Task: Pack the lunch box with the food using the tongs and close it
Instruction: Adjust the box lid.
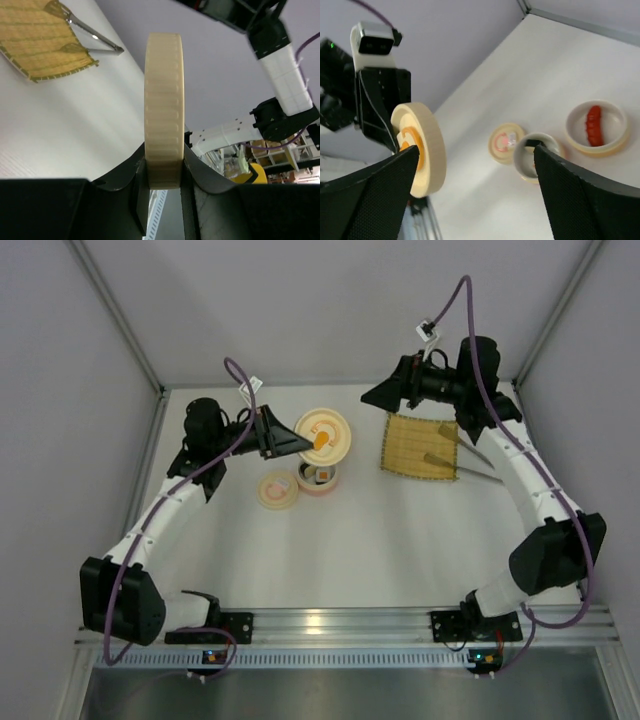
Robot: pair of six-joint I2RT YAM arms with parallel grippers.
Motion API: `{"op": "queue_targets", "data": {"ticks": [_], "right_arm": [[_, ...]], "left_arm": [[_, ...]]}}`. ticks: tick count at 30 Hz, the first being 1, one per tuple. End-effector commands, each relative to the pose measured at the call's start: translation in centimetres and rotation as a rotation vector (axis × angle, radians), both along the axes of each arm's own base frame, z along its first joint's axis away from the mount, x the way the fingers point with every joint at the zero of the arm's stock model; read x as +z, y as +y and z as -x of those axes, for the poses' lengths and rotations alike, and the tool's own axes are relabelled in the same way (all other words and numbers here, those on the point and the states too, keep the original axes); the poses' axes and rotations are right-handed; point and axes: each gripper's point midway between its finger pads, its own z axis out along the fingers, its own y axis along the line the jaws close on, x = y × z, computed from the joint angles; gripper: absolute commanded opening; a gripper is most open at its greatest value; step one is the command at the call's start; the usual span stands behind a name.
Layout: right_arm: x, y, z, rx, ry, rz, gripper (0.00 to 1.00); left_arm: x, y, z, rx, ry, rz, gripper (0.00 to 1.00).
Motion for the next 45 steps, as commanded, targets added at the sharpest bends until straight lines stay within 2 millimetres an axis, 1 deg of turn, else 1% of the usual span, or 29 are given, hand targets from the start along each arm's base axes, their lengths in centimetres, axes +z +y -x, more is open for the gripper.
{"op": "queue_targets", "data": {"ticks": [1,2,4,5,6,7,8,9,10,11,12,13,14,15,17,19,21,22,26,29,34,36,37,39,40,42,45], "right_arm": [[-0.7,-1.9,3.2,0.136,-0.201,0.281,0.99],[-0.4,-2.2,3.6,0.141,-0.235,0.301,0.99],[-1.0,-2.2,4.4,0.144,-0.253,0.324,0.99],[-0.4,-2.3,5.1,0.135,-0.287,0.331,0.99],[-0.8,-1.5,6.0,0.158,-0.316,0.347,0.99],[-0.8,-1.3,6.3,0.152,-0.336,0.366,0.99],[-0.3,-0.9,7.1,0.161,-0.364,0.372,0.99],[-0.3,0.2,8.2,0.194,-0.377,0.381,0.98],[-0.5,0.6,8.6,0.211,-0.39,0.396,0.96],[-1.0,1.1,8.6,0.21,-0.383,0.417,0.93],[-1.3,1.9,9.4,0.241,-0.37,0.421,0.92],[-1.6,2.4,9.7,0.257,-0.353,0.424,0.92],[-2.2,2.9,9.6,0.268,-0.328,0.43,0.9],[-2.7,3.6,10.3,0.296,-0.299,0.43,0.89],[-3.6,4.6,10.6,0.327,-0.264,0.434,0.87],[-4.4,5.1,10.8,0.341,-0.227,0.444,0.86],[-5.3,5.6,10.6,0.351,-0.198,0.453,0.85],[-6.0,5.7,10.3,0.356,-0.176,0.464,0.84],[-6.9,6.2,10.0,0.365,-0.168,0.482,0.82],[-7.2,6.4,9.7,0.352,-0.194,0.503,0.82],[-6.8,7.2,9.4,0.334,-0.235,0.522,0.84],[-6.3,7.6,9.3,0.331,-0.249,0.523,0.83],[-6.3,7.5,8.9,0.313,-0.252,0.535,0.83],[-5.8,7.4,8.6,0.291,-0.265,0.543,0.83],[-5.8,7.1,8.1,0.261,-0.269,0.561,0.83],[-5.1,6.6,8.1,0.242,-0.291,0.566,0.83],[-4.2,6.2,8.9,0.246,-0.297,0.558,0.84]], "left_arm": [[-3.3,0.6,1.5,-0.117,0.077,-0.118,0.0],[-3.5,0.7,1.5,-0.113,0.082,-0.123,0.0],[-4.4,0.8,1.2,-0.096,0.09,-0.146,0.0],[-5.0,0.9,1.0,-0.08,0.104,-0.156,0.0],[-5.3,1.0,0.7,-0.072,0.093,-0.171,0.0],[-5.9,1.1,0.7,-0.066,0.118,-0.188,0.0],[-6.2,1.1,0.5,-0.055,0.123,-0.199,0.0],[-6.2,1.2,0.3,-0.051,0.116,-0.207,0.0],[-6.3,1.2,0.3,-0.051,0.121,-0.207,0.0],[-6.4,1.1,0.2,-0.055,0.125,-0.207,0.0],[-6.3,1.1,0.3,-0.061,0.128,-0.201,0.0],[-6.3,1.0,0.3,-0.063,0.132,-0.199,0.0],[-6.3,1.0,0.2,-0.06,0.132,-0.199,0.0],[-6.4,1.0,0.2,-0.06,0.134,-0.199,0.0],[-6.2,1.1,0.3,-0.057,0.129,-0.197,0.0],[-6.2,1.0,0.4,-0.062,0.131,-0.193,0.0],[-6.0,1.0,0.5,-0.066,0.128,-0.188,0.0],[-6.0,1.0,0.6,-0.074,0.13,-0.184,0.0],[-5.5,0.8,1.0,-0.096,0.128,-0.164,0.0],[-5.6,0.7,1.1,-0.108,0.13,-0.156,0.0],[-5.8,0.7,1.2,-0.104,0.132,-0.157,0.0],[-6.1,0.8,1.1,-0.095,0.143,-0.162,0.0],[-6.2,0.8,1.1,-0.094,0.144,-0.164,0.0],[-6.5,0.9,1.0,-0.083,0.154,-0.175,0.0],[-6.6,0.9,1.0,-0.081,0.155,-0.179,0.0],[-6.9,1.0,1.0,-0.077,0.157,-0.19,0.0],[-7.2,1.0,1.0,-0.077,0.166,-0.193,0.0]]}}
